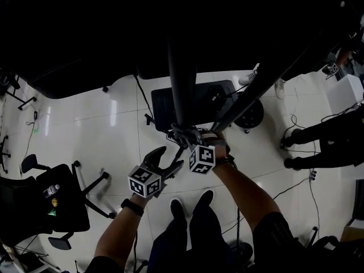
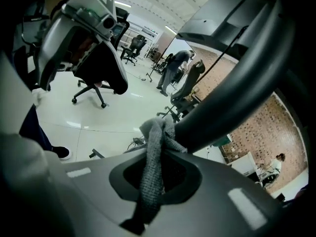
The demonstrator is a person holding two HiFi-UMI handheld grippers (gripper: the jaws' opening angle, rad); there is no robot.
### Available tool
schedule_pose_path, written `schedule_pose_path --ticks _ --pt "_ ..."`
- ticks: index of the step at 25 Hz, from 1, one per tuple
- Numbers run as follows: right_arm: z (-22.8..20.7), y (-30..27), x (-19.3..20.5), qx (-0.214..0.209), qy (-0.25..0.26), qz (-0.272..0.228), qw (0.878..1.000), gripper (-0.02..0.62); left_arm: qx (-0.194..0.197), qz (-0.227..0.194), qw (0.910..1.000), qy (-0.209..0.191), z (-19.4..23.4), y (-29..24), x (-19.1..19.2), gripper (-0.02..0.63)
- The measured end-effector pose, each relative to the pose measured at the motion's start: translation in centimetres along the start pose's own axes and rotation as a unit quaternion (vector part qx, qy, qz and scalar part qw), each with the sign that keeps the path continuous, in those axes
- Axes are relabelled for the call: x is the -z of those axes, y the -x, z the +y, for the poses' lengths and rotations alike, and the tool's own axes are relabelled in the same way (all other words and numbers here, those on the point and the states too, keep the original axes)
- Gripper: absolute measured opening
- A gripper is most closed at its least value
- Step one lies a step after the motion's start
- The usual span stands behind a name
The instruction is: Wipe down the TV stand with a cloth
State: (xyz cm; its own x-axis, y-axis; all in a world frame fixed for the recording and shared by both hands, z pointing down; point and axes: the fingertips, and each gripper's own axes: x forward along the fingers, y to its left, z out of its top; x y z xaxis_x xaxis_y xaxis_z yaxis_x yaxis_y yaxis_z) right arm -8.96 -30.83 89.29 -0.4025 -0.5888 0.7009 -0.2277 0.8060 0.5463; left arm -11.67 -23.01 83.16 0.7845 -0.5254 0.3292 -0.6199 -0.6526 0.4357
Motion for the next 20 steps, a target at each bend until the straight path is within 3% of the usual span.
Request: schedule_pose_path --ticks 13,20 --pt "3.3 -5.0 4.6 -0.019 -0.053 0.039 0.998 0.017 -0.004 0.006 1.0000 0.006 0.9 -0.9 2.4 0.411" --pt "3.4 -3.0 3.8 -0.017 -0.116 0.030 0.993 0.017 -0.005 0.005 1.0000 -0.007 0.1 0.5 1.3 0.410"
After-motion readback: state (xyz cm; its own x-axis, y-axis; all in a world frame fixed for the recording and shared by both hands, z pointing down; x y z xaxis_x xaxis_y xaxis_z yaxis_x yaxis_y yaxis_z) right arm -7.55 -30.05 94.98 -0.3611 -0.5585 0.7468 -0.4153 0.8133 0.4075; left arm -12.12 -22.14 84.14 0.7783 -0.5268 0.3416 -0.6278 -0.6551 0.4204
